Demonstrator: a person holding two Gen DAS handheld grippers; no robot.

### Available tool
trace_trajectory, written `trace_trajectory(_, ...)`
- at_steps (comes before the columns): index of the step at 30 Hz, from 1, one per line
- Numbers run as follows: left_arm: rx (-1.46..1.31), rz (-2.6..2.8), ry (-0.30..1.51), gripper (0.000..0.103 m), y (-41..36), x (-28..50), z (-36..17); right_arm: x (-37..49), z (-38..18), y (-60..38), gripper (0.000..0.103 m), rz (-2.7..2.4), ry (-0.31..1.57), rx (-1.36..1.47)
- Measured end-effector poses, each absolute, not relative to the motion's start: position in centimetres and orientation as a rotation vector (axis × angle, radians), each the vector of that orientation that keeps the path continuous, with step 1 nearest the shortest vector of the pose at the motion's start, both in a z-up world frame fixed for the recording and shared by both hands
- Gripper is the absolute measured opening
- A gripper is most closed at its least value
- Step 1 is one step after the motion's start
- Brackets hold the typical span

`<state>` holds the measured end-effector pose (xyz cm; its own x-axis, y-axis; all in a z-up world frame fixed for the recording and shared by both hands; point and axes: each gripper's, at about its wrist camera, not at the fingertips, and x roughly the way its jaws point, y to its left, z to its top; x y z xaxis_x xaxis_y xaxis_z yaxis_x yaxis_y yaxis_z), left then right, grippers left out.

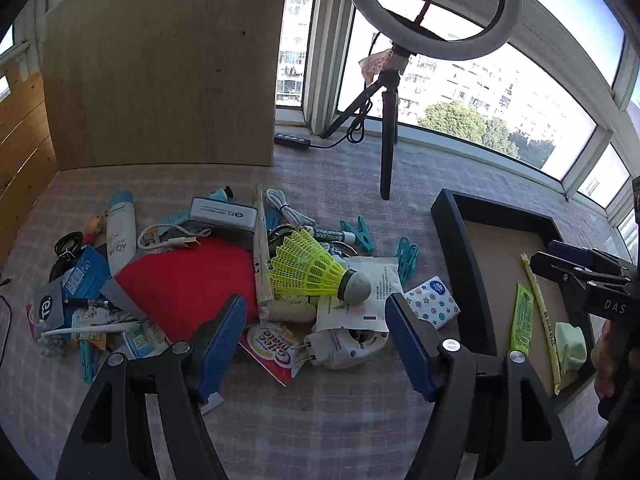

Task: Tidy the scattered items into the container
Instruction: 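Grasp the dotted white tissue pack with the right tool while the left tool grasps the yellow shuttlecock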

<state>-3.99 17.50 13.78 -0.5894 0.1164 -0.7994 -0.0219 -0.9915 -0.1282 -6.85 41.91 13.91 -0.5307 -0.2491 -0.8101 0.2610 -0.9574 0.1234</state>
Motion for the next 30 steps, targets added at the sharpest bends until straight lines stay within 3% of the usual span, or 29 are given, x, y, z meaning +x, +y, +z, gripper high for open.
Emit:
trace_trajectory(10,-1.505,2.607,-0.281,0.07,15.6,-6.0,12.0,-8.3,10.8,35.4,0.071,-2.279,0.309,1.415)
trace_trajectory(18,-1.449,2.458,0.208,0.07,17.8,-7.9,13.2,-8.5,11.4,34.2,0.071,-2.082,0.645,1.367)
trace_trajectory(21,-1.521,2.397,0.178,0.071,17.0,-9.2,12.8,-9.0,10.7,33.6,0.071,-2.009,0.728,1.372)
trace_trajectory(25,-1.591,2.34,0.051,0.073,15.9,-11.2,12.4,-10.3,8.9,32.8,0.071,-1.907,0.727,1.459)
trace_trajectory(30,-1.633,2.305,0.05,0.074,15.6,-13.4,11.7,-12.7,7.7,33.3,0.071,-1.901,0.448,1.606)
